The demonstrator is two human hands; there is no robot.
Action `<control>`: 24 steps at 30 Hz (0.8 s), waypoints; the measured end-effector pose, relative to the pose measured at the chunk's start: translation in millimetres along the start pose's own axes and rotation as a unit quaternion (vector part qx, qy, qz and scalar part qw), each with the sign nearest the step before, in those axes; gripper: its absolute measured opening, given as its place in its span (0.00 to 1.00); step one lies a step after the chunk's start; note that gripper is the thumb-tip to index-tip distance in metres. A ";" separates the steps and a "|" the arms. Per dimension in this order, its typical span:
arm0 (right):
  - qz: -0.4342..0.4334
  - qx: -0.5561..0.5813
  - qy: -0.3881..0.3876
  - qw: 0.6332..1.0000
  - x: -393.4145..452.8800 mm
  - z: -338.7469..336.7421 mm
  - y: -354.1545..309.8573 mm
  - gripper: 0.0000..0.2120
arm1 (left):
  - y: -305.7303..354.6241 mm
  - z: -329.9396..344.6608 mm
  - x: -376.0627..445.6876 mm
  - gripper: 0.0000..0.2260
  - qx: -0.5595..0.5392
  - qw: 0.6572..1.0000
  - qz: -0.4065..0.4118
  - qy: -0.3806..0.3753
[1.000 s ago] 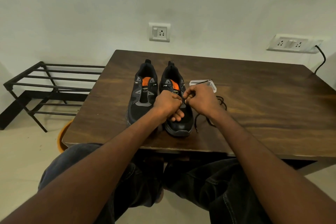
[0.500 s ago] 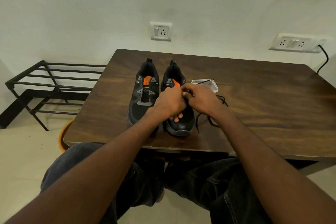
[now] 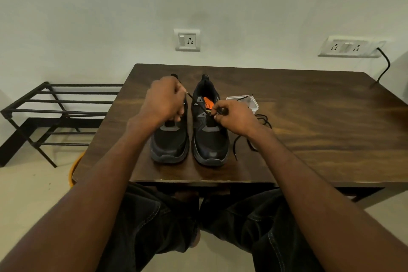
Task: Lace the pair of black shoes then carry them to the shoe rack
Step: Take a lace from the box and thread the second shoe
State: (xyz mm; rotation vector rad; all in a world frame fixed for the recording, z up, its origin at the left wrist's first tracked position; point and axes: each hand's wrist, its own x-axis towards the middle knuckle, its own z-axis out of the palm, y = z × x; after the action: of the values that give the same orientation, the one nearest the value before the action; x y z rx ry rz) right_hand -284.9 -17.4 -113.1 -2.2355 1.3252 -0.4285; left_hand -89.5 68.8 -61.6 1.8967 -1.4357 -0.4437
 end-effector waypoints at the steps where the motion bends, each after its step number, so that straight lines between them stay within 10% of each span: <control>1: 0.001 -0.004 -0.002 1.000 0.4 0.2 -1.2 0.07 | -1.4 -4.6 0.3 0.05 -0.003 1.000 0.004 0.018; 11: -0.054 0.286 0.024 0.956 -4.3 -3.9 -25.2 0.13 | -2.3 26.5 -5.4 0.03 0.014 0.996 0.064 -0.061; 24: -0.031 0.350 -0.004 0.936 -11.9 -13.4 -15.8 0.07 | -3.1 14.3 0.8 0.06 -0.073 0.991 0.050 -0.101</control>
State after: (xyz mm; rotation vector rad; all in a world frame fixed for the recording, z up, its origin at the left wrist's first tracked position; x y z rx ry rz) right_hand -285.9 -4.1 -93.3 -1.6718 0.8973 -0.7726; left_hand -96.3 63.8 -73.5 1.6943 -1.5758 -0.6899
